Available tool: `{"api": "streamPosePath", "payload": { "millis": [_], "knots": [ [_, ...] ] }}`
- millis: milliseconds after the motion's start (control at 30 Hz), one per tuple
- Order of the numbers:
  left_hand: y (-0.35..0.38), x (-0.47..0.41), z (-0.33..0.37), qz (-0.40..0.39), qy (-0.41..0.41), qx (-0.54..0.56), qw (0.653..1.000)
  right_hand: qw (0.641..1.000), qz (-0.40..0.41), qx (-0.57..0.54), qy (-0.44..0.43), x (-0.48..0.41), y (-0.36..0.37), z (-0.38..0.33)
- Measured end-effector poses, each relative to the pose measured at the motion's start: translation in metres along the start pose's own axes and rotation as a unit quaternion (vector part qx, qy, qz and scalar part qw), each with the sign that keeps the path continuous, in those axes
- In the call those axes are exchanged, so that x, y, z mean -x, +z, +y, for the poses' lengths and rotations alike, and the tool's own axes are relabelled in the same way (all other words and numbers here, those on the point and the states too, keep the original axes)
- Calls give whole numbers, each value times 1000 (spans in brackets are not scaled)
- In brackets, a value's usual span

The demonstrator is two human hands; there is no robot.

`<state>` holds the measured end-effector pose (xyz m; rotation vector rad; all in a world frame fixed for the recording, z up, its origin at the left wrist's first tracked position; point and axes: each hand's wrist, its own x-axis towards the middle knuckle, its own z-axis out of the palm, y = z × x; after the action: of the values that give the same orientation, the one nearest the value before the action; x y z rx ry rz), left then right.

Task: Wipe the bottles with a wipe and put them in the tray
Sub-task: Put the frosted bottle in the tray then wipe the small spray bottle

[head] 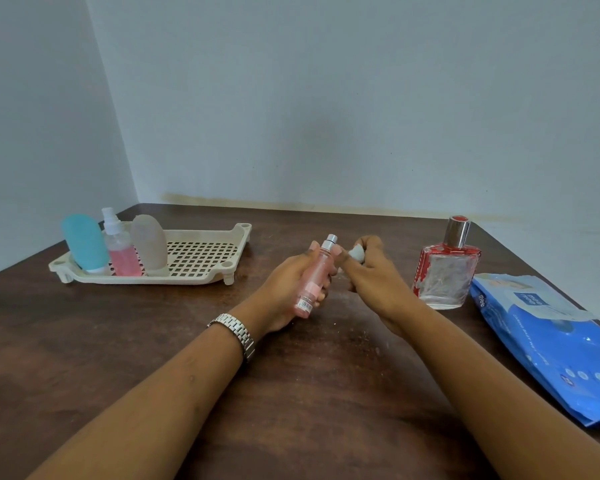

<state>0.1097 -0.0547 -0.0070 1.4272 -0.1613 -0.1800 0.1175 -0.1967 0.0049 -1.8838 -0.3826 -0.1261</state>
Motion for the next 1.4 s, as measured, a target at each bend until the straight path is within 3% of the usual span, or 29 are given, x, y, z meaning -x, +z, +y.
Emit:
{"api": "streamPosePath", "payload": {
  "millis": [133,233,333,433,533,667,800,1067,1400],
  "knots": [
    [6,-1,-3,0,11,-11,1000,999,11,18,-27,5,9,-5],
    [8,1,-2,31,20,11,999,998,-51,23,-31,15,16,-11],
    [4,1,0,81,9,48,995,975,-104,170,-99,21,31,-8],
    [0,-3,2,132,-3,124,983,943,-38,276,-180,19,36,-7],
    [-1,-5,5,159,-11,186,969,933,28,260,-248,20,34,-10],
    [12,-1,3,106,11,101,989,948,108,199,-225,13,21,-9],
    [23,3,1,82,30,46,995,934,162,224,-227,8,9,-8],
    [3,-4,8,165,-11,173,971,899,36,298,-319,18,29,-10],
    [5,-9,5,201,3,203,958,899,-35,273,-340,10,8,-6]
  ]
}}
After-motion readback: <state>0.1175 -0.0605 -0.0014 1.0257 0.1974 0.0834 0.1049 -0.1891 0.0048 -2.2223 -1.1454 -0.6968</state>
